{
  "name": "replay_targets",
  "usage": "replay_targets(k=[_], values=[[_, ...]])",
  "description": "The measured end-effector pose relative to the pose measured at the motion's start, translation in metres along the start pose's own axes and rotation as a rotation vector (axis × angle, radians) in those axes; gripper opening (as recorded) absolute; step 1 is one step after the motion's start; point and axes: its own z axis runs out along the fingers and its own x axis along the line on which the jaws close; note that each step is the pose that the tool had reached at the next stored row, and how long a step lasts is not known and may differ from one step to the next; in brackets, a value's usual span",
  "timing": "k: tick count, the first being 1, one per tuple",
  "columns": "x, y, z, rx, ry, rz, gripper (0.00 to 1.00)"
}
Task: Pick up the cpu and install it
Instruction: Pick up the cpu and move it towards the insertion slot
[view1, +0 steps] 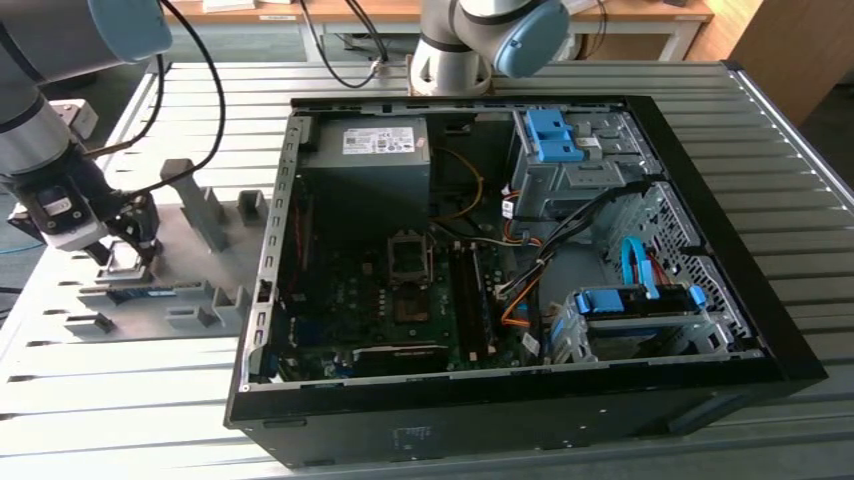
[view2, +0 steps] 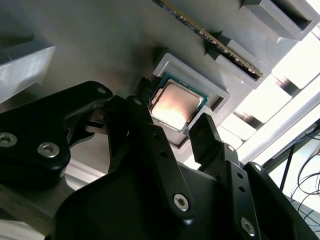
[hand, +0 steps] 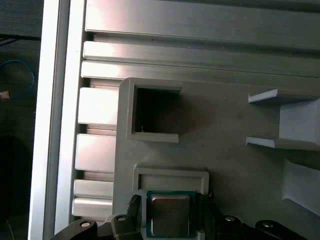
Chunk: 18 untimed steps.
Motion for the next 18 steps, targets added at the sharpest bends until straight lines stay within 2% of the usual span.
replay_targets(k=[15,17,18], values=[[0.0000,0.0000,0.0014,0.0001,0.0000,0.000,0.59],[0.0000,0.0000,0.0015,0.0001,0.0000,0.000,0.57],[0.0000,0.0000,0.0015,0.0002,0.0001,0.000,0.51]])
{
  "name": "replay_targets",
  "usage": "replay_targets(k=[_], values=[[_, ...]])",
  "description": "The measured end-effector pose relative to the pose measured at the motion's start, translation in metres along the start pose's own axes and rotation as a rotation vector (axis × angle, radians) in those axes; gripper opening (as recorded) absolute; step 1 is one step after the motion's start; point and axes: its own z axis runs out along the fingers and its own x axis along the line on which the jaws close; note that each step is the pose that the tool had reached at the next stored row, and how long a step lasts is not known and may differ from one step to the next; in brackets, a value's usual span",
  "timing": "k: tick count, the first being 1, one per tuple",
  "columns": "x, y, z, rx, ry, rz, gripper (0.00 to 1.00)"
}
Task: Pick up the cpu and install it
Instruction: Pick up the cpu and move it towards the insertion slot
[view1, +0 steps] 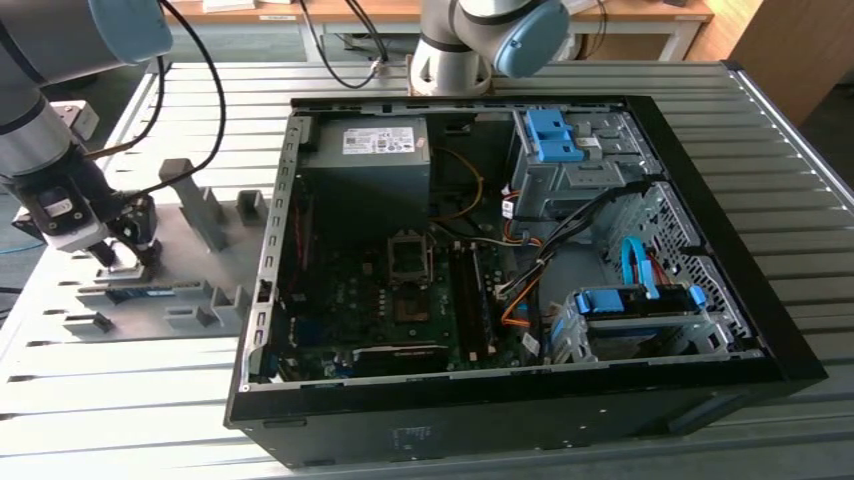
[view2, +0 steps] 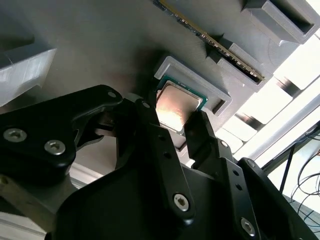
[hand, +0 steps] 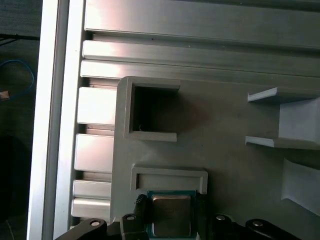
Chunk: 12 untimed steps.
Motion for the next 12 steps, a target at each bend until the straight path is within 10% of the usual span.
replay_targets(k=[12], values=[[0.0000,0.0000,0.0000,-0.0001,-0.0002,0.000,0.47]])
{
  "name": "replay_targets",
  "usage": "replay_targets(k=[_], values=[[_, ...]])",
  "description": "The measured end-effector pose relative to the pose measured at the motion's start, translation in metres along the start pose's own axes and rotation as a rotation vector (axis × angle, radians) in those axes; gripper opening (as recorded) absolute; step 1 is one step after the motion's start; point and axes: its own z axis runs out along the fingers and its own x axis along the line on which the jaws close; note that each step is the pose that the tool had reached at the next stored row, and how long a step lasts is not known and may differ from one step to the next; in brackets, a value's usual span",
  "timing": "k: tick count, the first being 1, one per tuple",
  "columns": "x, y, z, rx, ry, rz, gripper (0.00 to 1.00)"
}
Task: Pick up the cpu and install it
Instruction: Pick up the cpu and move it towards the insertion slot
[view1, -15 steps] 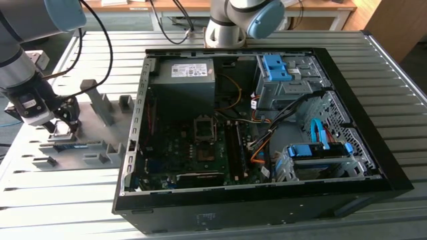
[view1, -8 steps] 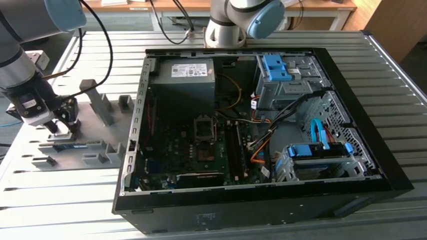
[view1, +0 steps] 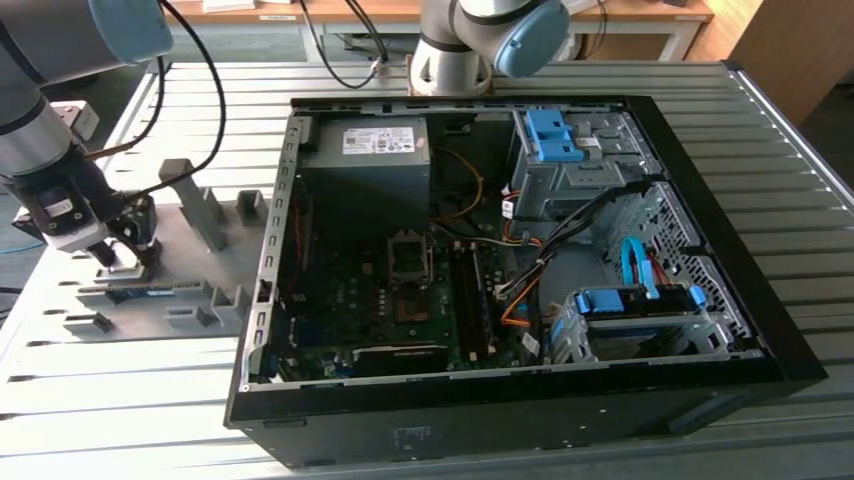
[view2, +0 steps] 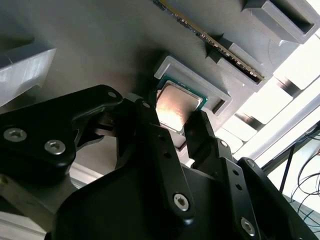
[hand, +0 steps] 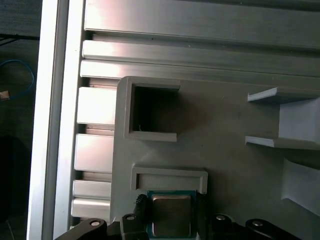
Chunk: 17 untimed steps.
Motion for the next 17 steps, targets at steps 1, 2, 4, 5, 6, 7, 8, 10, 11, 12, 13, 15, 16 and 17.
replay_targets(k=[1,2,4,5,6,7,8,10,11,12,13,15,16,17], values=[[-0.0001,0.0000,-0.0018,-0.0002,-0.0005,0.000,0.47],[-0.0001,0.0000,-0.0054,-0.0001,-0.0002,0.000,0.47],[-0.0001,0.0000,-0.0141,0.0000,-0.0001,0.000,0.47],[-0.0002,0.0000,-0.0189,0.0001,0.0000,0.000,0.47],[-0.0002,-0.0001,-0.0234,0.0001,0.0002,0.000,0.47],[-0.0003,-0.0001,-0.0279,0.0001,0.0001,0.000,0.47],[-0.0004,-0.0001,-0.0323,0.0000,-0.0001,0.000,0.47],[-0.0004,-0.0001,-0.0411,0.0001,0.0001,0.000,0.47],[-0.0005,-0.0002,-0.0454,0.0001,0.0001,0.000,0.47],[-0.0005,-0.0002,-0.0491,0.0001,0.0002,0.000,0.47],[-0.0005,-0.0002,-0.0521,0.0000,0.0001,0.000,0.47],[-0.0006,-0.0002,-0.0575,0.0001,0.0001,0.000,0.47],[-0.0006,-0.0002,-0.0599,0.0001,0.0002,0.000,0.47],[-0.0007,-0.0002,-0.0627,0.0001,0.0001,0.000,0.47]])
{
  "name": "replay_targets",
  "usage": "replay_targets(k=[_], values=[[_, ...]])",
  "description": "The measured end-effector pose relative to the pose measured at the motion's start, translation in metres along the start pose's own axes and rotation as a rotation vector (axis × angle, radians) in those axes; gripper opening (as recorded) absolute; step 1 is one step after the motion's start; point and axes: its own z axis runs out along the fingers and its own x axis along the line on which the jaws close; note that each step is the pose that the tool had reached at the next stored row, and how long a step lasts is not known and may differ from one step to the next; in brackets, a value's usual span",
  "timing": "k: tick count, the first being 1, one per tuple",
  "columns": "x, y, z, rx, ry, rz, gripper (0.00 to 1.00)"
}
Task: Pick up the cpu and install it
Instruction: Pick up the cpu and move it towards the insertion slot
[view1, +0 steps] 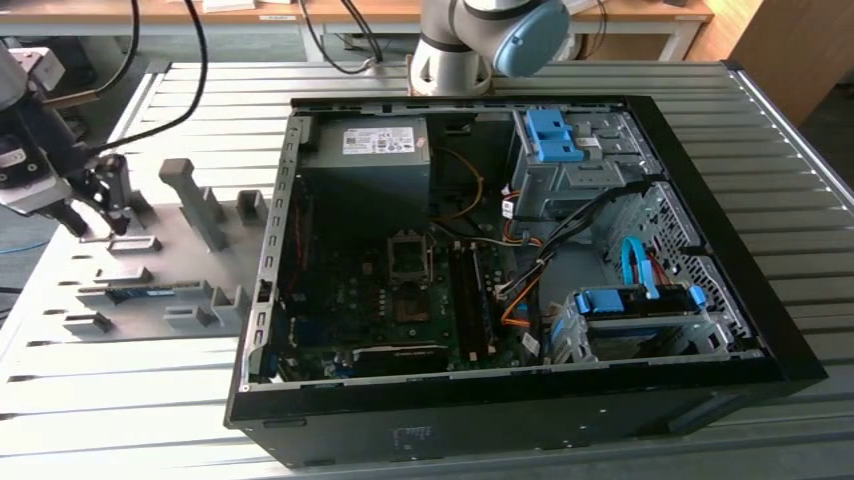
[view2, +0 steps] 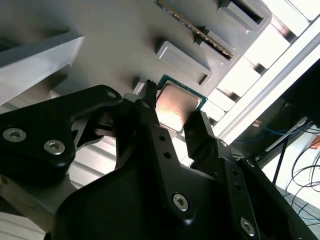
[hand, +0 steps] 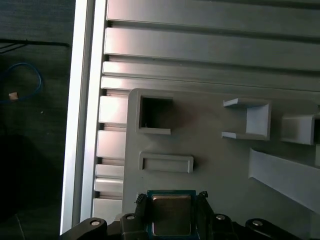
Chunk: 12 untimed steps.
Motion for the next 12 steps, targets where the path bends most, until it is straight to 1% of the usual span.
replay_targets(k=[3,4,9,12], values=[[-0.0001,-0.0001,-0.0110,-0.0001,0.0000,0.000,0.47],[-0.0001,-0.0001,-0.0136,-0.0002,0.0000,0.000,0.47],[-0.0003,-0.0001,-0.0246,-0.0002,0.0000,0.000,0.47],[-0.0003,-0.0001,-0.0292,-0.0002,-0.0001,0.000,0.47]])
